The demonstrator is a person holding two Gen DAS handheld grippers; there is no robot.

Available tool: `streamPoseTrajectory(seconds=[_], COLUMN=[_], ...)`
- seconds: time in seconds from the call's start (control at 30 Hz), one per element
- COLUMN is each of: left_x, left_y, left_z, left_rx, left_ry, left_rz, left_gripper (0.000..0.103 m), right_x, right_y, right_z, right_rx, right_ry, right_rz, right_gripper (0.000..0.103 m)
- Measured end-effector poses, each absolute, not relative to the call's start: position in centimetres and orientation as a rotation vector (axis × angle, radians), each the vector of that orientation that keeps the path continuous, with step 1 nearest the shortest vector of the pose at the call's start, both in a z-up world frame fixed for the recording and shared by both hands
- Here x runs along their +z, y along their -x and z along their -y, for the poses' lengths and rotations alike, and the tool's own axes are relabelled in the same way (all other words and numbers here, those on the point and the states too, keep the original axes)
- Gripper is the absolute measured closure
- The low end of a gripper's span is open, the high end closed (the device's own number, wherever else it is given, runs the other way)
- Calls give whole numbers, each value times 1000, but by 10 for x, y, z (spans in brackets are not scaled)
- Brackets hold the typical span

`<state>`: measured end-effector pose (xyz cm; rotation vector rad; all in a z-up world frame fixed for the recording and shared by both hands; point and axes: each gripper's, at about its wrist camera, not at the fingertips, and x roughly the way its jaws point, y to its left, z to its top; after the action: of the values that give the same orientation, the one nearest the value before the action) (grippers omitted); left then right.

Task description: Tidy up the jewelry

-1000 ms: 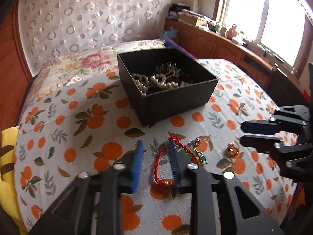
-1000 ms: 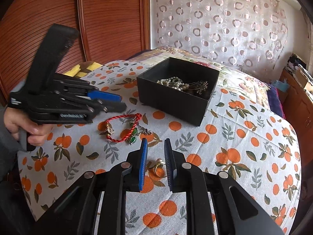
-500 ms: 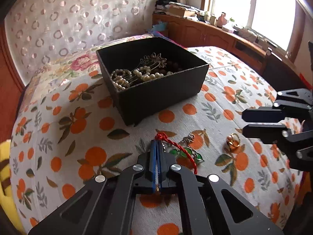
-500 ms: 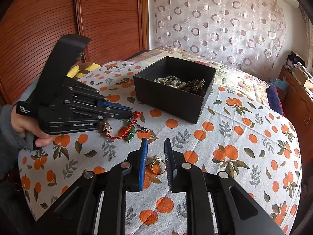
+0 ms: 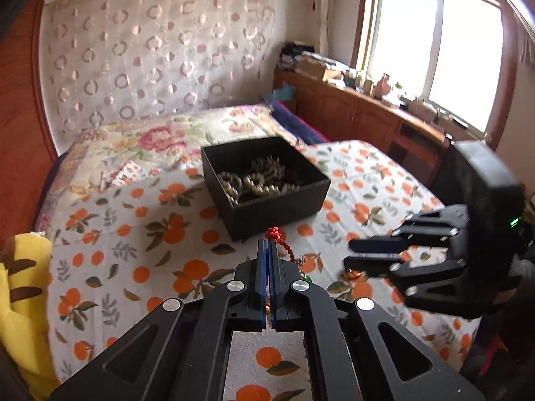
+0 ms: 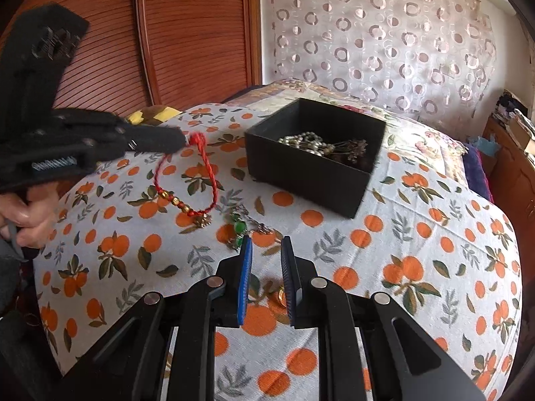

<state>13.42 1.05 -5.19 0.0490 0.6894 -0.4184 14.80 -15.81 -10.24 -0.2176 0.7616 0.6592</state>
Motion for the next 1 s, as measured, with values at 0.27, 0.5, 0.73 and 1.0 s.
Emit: streamPoseTrajectory(seconds=[0.27, 0.5, 0.73, 1.0], left_x=[-41, -48, -54, -54], left_y=[-128, -124, -121, -121], left_z=[-28, -41, -46, -46], left_rx=[-375, -356, -353, -351], left_ry=[-26, 1, 14, 13], left_rz=[-652, -658, -664, -663], left_gripper=[103, 103, 103, 103], right_x=[-108, -120, -125, -128], right_y=[-162, -166, -175, -181], right_z=[133, 115, 100, 91], right_rx=[690, 698, 702, 707], right_ry=[241, 278, 322, 358], right_rz=[-796, -832, -853, -869], right_gripper=[84, 84, 84, 83])
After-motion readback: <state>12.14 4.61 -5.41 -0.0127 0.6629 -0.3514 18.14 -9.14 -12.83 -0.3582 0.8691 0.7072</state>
